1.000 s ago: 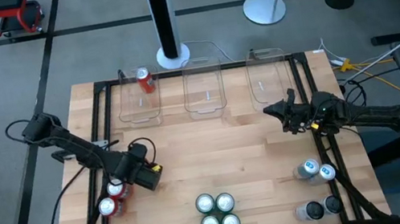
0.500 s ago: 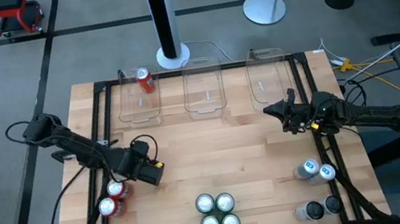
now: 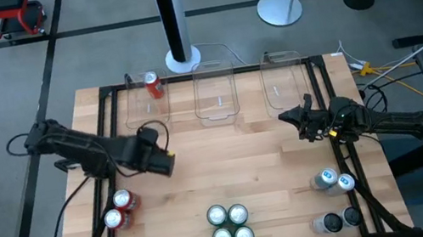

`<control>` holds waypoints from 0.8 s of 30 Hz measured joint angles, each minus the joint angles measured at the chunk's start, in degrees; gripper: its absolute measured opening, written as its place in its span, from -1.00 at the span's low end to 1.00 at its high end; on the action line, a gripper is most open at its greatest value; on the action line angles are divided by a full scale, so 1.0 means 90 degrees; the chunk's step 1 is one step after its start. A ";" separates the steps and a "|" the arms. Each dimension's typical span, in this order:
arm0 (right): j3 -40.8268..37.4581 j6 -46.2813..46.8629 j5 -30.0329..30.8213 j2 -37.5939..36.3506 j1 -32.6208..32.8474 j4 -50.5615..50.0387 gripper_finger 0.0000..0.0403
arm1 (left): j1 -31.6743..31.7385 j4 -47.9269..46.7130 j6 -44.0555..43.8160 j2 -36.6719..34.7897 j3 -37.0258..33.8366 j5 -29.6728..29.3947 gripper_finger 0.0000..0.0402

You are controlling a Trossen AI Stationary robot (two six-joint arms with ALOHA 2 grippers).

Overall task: Sort soda cans
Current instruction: Put the top orange soda can into the left transparent bin

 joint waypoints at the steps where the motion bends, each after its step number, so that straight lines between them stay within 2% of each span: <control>1: 0.0000 -0.0014 0.0000 0.0000 0.0002 0.0000 -0.82 | 0.0129 -0.0080 0.0170 -0.0002 0.0159 -0.0096 0.46; 12: -0.0001 -0.0054 0.0001 0.0000 0.0000 0.0024 -0.82 | 0.1918 -0.0213 0.2597 -0.0012 0.1560 -0.0602 0.46; 24: 0.0000 -0.0098 0.0002 0.0000 0.0001 0.0048 -0.82 | 0.4871 0.0174 0.4927 -0.0012 0.1663 -0.0407 0.46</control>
